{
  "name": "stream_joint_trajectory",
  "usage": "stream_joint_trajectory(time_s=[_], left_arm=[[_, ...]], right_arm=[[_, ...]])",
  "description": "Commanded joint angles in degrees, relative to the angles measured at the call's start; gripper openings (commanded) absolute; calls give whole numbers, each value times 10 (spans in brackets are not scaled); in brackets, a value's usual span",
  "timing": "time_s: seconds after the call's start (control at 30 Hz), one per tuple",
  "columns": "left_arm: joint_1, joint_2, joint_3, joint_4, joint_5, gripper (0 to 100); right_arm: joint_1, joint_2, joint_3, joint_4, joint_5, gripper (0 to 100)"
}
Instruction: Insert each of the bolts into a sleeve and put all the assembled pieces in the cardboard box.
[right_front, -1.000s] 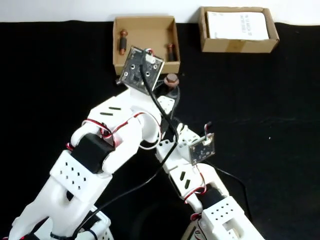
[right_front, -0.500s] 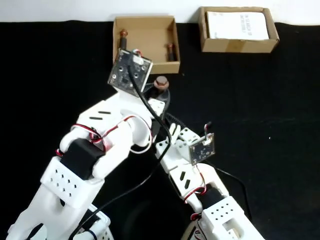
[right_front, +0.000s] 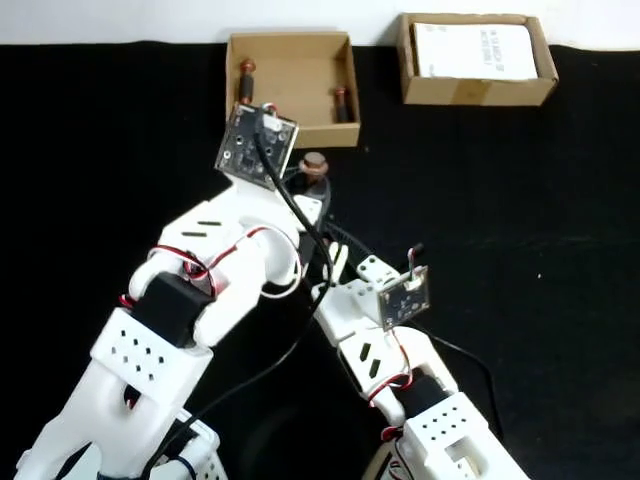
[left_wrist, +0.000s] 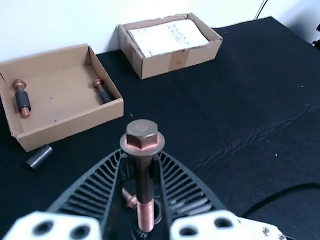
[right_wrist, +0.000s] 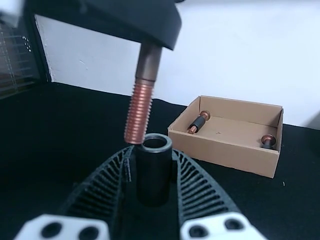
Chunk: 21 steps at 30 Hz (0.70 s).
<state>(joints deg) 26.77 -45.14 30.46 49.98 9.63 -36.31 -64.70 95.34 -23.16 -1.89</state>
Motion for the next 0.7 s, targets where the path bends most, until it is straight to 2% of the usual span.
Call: stream_joint_trajectory(time_s=[0.0, 0.23, 0.43, 0.67], left_arm=[[0, -17, -35, -11, 1, 9], [0, -13, -40, -15, 1, 9], [-2, -11, -19, -56, 1, 9], [0, 22, -20, -55, 1, 9]], right_arm=[[0, -15, -1, -11, 6, 6], [0, -15, -2, -11, 6, 6], [0, -15, -2, -11, 6, 6], [0, -15, -2, -10, 6, 6]])
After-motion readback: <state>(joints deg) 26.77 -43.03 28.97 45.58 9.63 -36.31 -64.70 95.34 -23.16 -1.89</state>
